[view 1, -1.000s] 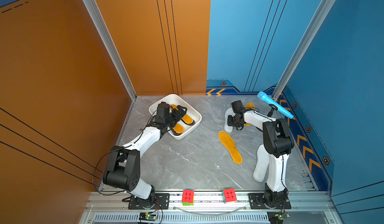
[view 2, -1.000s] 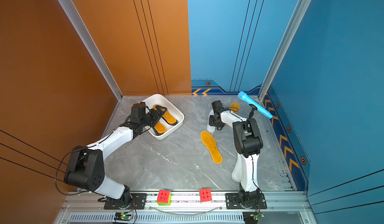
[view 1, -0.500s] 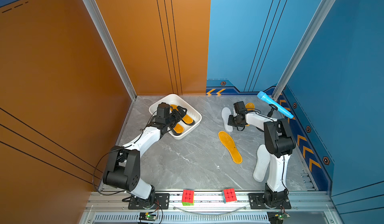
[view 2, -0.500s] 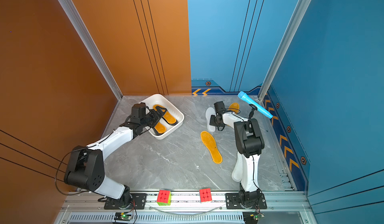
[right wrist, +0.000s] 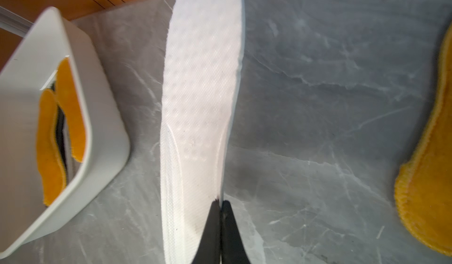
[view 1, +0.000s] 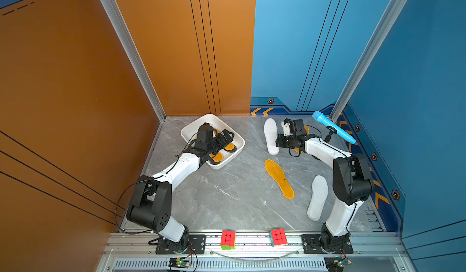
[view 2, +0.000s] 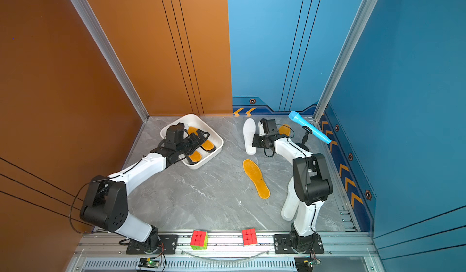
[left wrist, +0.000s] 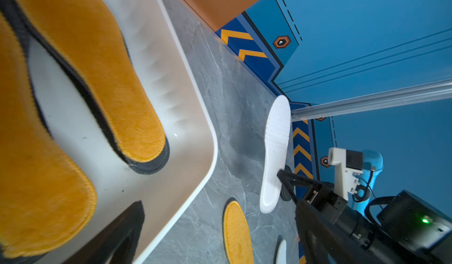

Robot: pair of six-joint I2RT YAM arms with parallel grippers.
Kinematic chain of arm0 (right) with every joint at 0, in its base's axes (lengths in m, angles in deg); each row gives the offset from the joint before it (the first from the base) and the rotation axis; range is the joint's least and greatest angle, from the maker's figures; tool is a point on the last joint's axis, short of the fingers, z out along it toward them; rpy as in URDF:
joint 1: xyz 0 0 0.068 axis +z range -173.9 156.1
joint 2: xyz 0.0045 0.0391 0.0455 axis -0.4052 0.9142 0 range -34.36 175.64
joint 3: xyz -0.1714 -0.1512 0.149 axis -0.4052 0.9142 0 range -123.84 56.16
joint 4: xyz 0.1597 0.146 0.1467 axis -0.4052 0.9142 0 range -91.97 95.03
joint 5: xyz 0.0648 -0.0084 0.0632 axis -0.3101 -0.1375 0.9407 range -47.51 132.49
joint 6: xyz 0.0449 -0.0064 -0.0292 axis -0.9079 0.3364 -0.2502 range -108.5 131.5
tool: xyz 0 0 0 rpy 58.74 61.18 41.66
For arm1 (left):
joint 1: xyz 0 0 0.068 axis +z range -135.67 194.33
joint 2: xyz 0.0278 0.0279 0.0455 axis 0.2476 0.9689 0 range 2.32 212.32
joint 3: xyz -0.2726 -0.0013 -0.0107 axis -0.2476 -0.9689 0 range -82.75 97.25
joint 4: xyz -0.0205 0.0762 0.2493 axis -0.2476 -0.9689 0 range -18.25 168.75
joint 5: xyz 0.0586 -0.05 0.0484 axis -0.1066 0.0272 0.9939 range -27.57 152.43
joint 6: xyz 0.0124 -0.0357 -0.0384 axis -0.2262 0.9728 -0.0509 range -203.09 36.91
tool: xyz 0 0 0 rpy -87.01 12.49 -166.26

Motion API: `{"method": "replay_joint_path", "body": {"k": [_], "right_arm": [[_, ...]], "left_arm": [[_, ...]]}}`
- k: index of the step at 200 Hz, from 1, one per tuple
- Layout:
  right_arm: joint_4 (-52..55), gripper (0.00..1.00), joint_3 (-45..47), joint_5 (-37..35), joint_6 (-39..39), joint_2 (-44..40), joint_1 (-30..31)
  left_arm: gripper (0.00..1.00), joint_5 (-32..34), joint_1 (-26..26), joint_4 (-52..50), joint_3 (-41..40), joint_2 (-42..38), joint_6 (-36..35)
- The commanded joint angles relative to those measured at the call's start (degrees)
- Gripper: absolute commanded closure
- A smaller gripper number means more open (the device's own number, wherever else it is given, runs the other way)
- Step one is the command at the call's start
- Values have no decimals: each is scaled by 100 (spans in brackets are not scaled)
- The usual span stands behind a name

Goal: Put the insoles into the storage box
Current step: Pick up the insole from the center of the board.

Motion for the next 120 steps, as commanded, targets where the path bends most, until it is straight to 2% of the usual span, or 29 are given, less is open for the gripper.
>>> {"method": "replay_joint_path", "body": {"k": [1,16,47,73,77,120], "right_arm": [[-59,100,-54,367,186,-346,233],[99,100,-158,452,296,-496,406],[730,100,-559,413,538,-601,773],[844,100,-686,561,570,-579,947],[859,100,-717,611,561,-559,958],[928,100,-851,789,556,-482,1114]], "left_arm": [[5,32,-191,190,276,264,-246],[9,-62,-308,415,362,403,-246],[12,-99,-515,757,476,550,-222],[13,-81,-639,939,528,590,-193],[17,-78,-648,949,530,595,-193],[27,-77,-686,1051,507,571,-167]]}}
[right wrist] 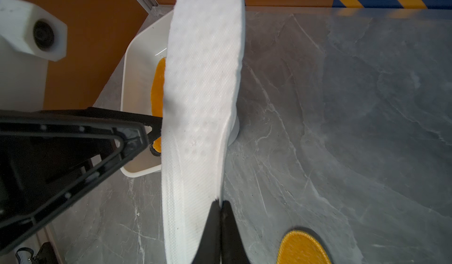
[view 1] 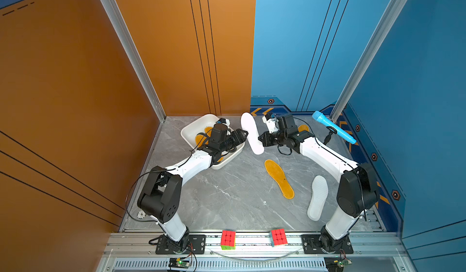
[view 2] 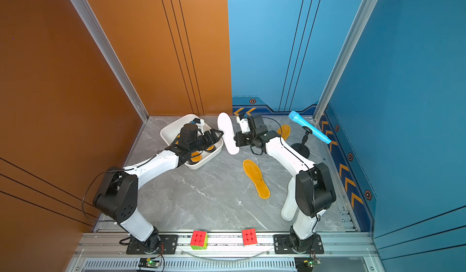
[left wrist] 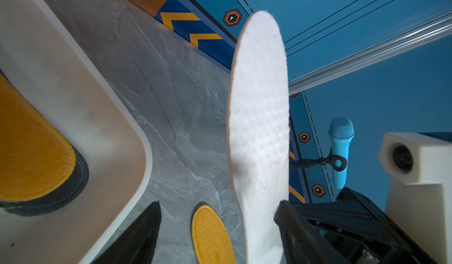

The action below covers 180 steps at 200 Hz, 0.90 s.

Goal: Put the insoles into the storage box
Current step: Pick up the insole from the center of the board.

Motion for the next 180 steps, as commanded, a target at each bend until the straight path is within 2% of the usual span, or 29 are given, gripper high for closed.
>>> {"method": "replay_joint_path", "body": {"k": [1,37,67,110,125,135,146,180], "right_arm": [[243,100,-202,196,99,-1,80],[196,100,-242,292,45,17,162],[137,100,-277,309,-15,55,192],[48,100,-268,285,-65,61,240],[49,100,-286,283,-69,67,241],[55,100,-287,279,-85,57,241],[49,100,-296,270,-78,34,233],[48,79,-294,176,-116,-52,165]], "left_arm": [[27,-68,-23,174,139,-3,-38],[40,-72,-23,229,118,30,5],[57,-195,-50,356,128,111,93],[74,-288,-115,440,127,172,173],[85,-342,-120,494,135,198,196],[100,-338,-118,491,136,201,199],[100,-306,-94,498,101,167,225],[100,-136,155,602,-238,-147,478]]}}
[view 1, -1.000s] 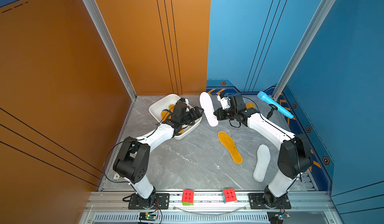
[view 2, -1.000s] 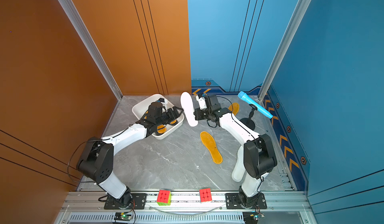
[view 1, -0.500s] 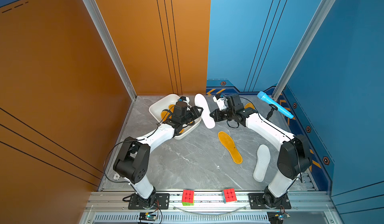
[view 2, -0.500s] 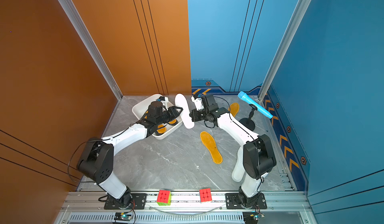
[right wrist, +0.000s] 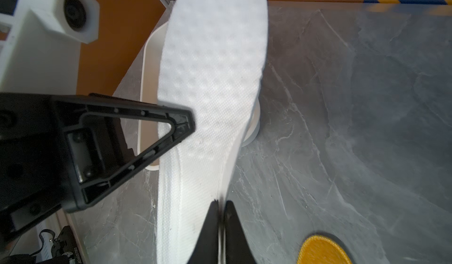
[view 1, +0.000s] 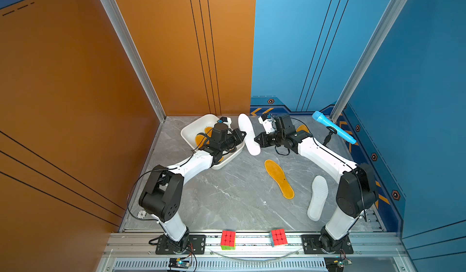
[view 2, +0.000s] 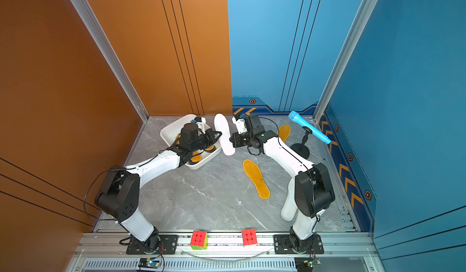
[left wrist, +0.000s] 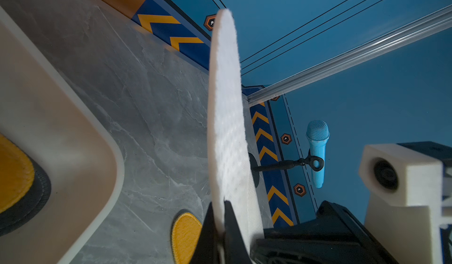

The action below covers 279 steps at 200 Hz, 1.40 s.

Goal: Put the insoles into the storage box
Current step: Pick up the insole from the center of the board, then place the insole in the storage box.

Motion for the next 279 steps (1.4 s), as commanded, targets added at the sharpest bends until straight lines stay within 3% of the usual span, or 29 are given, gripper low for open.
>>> {"method": "replay_joint_path", "body": {"k": [1,31,59,87,111,141,175,279], "right_arm": [[0,79,-176,-9,-69,-78,-24],[-50,68,-79,51,-163,-207,-159],[-158,67,98,130,-263,-292,-284],[-253,66,236,190,-364,-324,-342],[-366,66,326,237,-440,-327,-360],[-517,66,437,337,-518,-287,-382],[-566,66,520,483,-534,-257,-440],[-840,66,828,739,-661,-302,-685]], "left_arm": [[100,60,196,113,-245,-257,217],[100,172,774,227,-877,-707,648],[100,235,1473,-98,-1258,-1070,1108],[100,410,1991,-1508,-903,-1124,941],[100,446,2242,-2029,-605,-919,815],[100,519,2414,-2179,-268,-435,757],[100,-75,2552,-2156,96,269,837],[100,11,2470,-2831,463,513,411]]}}
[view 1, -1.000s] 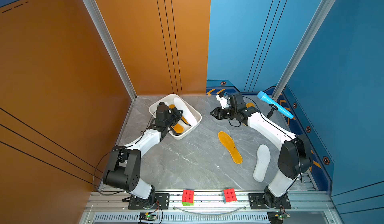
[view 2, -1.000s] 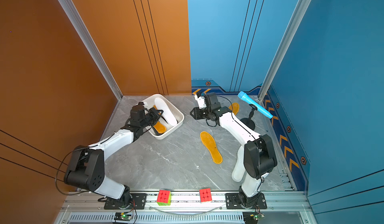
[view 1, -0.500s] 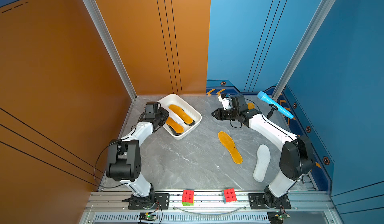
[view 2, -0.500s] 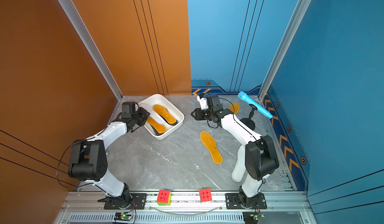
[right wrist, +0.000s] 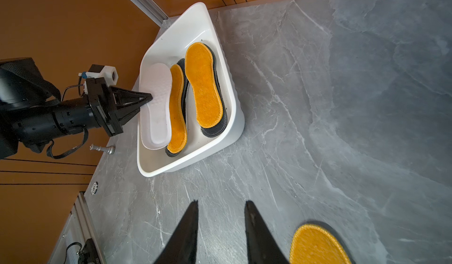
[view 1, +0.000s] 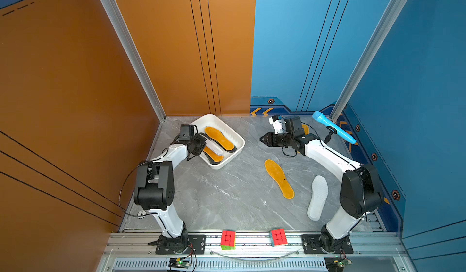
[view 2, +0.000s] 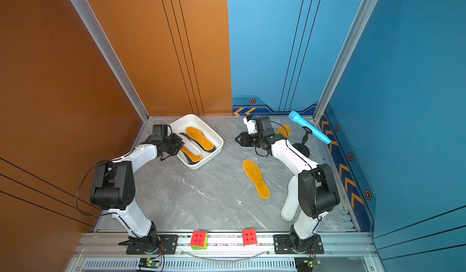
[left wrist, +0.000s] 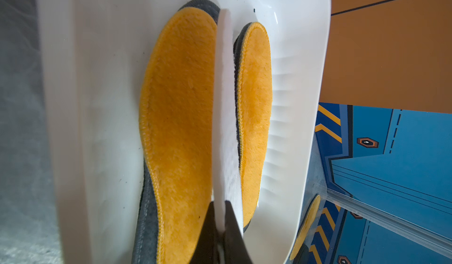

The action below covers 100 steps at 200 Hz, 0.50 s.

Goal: Put the insoles into the storage box
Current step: Place the insole in the storage box.

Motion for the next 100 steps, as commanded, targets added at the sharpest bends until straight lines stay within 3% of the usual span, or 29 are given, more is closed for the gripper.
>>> {"method": "replay_joint_path", "body": {"k": [1,100], "right_arm": [[-160,66,99,131,-91,-125,-25],[-235,66,295,91,-135,-264,-84]], "left_arm": [[100,-137,3,-334,296,74,-310],[97,-269,108,-649,517,340,-635]]}}
